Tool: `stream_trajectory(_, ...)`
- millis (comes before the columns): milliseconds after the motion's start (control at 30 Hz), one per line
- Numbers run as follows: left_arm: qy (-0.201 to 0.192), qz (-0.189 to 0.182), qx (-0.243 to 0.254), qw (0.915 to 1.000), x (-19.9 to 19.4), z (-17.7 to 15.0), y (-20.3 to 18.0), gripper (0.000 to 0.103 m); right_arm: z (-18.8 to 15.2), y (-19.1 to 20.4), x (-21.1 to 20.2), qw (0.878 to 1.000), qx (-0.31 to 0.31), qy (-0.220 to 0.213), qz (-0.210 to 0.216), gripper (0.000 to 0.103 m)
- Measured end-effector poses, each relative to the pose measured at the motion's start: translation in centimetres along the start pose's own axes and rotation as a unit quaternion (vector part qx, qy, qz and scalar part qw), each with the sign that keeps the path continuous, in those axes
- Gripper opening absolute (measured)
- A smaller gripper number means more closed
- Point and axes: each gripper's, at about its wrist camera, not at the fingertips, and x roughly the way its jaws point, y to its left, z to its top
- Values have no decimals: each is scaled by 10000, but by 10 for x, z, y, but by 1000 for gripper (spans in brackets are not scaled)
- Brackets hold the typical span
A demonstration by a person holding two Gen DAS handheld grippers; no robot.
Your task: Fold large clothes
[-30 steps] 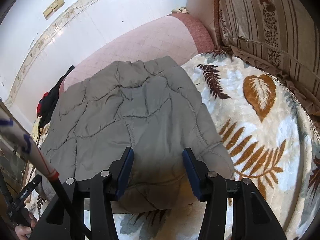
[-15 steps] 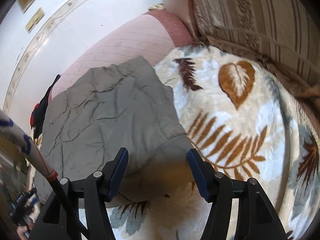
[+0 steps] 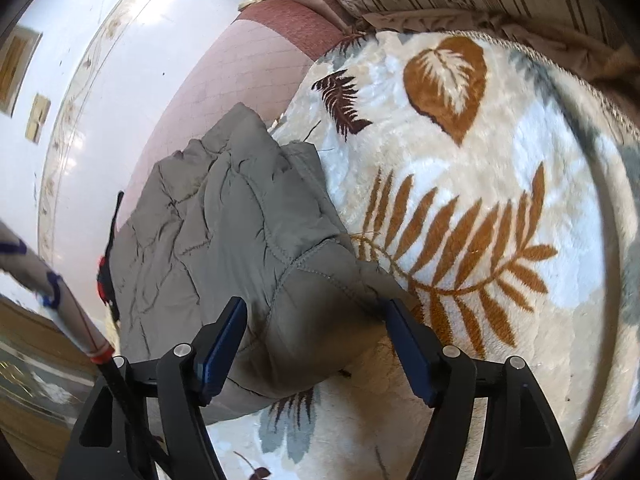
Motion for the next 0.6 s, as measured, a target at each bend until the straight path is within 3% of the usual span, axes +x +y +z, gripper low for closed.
stream_trajectory(333,315,-248,-289,9988,18,-13,1,87,-5,-15,10,9983,580,10,57,81)
stream_trajectory(600,233,-312,-401,9984,39,-9,2,97,-6,-23,33,9950,979,-159,122,96)
